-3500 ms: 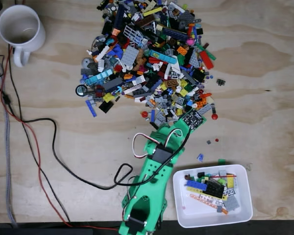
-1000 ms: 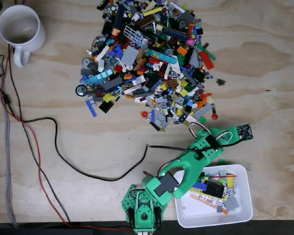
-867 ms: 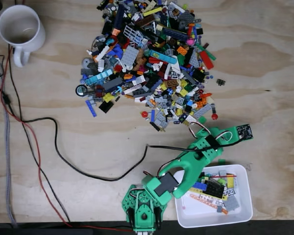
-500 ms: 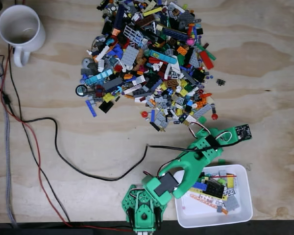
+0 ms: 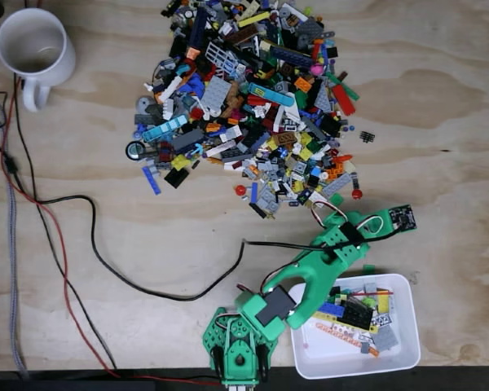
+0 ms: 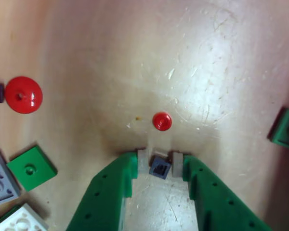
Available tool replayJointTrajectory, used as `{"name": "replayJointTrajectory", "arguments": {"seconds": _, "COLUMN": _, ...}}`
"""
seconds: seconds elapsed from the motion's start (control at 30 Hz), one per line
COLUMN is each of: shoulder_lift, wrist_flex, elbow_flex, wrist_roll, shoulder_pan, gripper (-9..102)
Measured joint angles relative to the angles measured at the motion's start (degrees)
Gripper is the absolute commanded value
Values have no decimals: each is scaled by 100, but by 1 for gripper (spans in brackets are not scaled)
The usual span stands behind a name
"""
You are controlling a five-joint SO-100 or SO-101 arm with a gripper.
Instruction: Find the closest Lego and put it in the bin.
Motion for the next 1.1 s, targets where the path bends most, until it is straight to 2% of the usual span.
{"name": "replayJointTrajectory", "arguments": {"seconds": 0.5, "shoulder_lift": -9, "wrist_flex": 237, "elbow_flex": -167, "wrist_roll": 132, "shoulder_pan": -35, "gripper": 6}}
{"name": "replayJointTrajectory", "arguments": {"seconds": 0.87, "shoulder_lift": 721, "wrist_flex": 2760, "elbow_flex": -2382, "wrist_roll": 563, "shoulder_pan": -185, "gripper": 7}}
{"name": "replayJointTrajectory", "arguments": {"seconds": 1.1, "shoulder_lift": 1679, "wrist_flex": 4069, "elbow_flex": -2813, "wrist_roll": 343, "shoulder_pan": 870, "gripper": 8}}
